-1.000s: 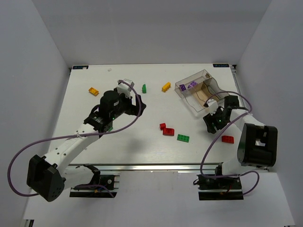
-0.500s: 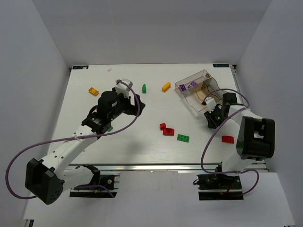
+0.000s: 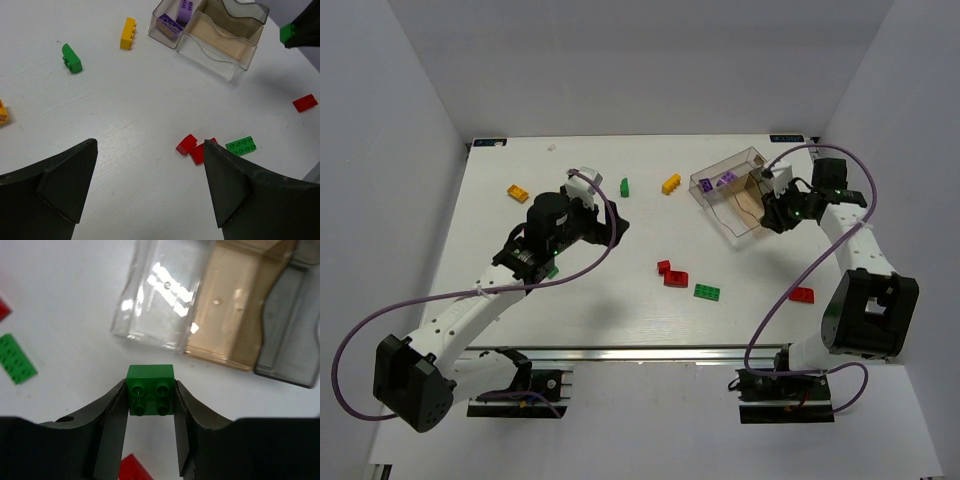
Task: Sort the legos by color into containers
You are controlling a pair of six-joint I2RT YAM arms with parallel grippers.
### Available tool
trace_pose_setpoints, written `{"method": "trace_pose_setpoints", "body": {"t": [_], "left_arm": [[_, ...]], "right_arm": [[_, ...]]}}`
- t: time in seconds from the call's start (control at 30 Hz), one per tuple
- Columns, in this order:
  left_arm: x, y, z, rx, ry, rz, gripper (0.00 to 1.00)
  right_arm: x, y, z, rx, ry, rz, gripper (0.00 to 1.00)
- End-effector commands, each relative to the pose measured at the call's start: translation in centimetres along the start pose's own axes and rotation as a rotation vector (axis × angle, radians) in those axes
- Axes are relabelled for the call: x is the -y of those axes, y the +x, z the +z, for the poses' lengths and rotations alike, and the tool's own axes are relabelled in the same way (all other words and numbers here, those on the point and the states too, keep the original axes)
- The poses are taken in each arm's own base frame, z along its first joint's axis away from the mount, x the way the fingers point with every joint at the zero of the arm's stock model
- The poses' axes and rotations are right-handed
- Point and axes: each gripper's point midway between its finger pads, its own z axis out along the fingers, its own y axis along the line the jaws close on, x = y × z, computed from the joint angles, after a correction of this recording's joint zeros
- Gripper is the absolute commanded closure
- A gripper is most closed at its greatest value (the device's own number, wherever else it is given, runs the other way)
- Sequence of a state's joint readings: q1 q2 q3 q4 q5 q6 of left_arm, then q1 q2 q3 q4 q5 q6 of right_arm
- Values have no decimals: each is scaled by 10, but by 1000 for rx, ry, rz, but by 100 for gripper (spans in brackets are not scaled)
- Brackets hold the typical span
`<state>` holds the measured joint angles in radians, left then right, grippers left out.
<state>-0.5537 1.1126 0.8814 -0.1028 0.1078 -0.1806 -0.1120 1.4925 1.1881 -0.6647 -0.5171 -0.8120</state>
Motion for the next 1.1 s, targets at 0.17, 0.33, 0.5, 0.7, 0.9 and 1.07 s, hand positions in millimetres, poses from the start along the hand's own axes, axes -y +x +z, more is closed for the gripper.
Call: {"method": "trace_pose_setpoints", "body": {"t": [0.17, 0.33, 0.5, 0.7, 0.9, 1.07], "left_arm": [[18, -7, 0, 16, 96, 14, 5], [32, -3, 2, 4, 178, 9, 5], [38, 2, 5, -11, 223, 10, 4], [77, 7, 0, -25, 464, -13, 2], [107, 24, 7, -126, 569, -107, 3], [133, 55, 25, -290, 546, -159, 5]], "right_arm": [[107, -29, -3, 136, 507, 189, 100], [146, -34, 3, 128, 595, 221, 100], [163, -27, 23, 83, 590, 266, 100], [181, -20, 44, 38, 581, 303, 84], [180, -13, 53, 8, 539, 321, 47], [179, -11, 47, 19, 535, 340, 41]]}}
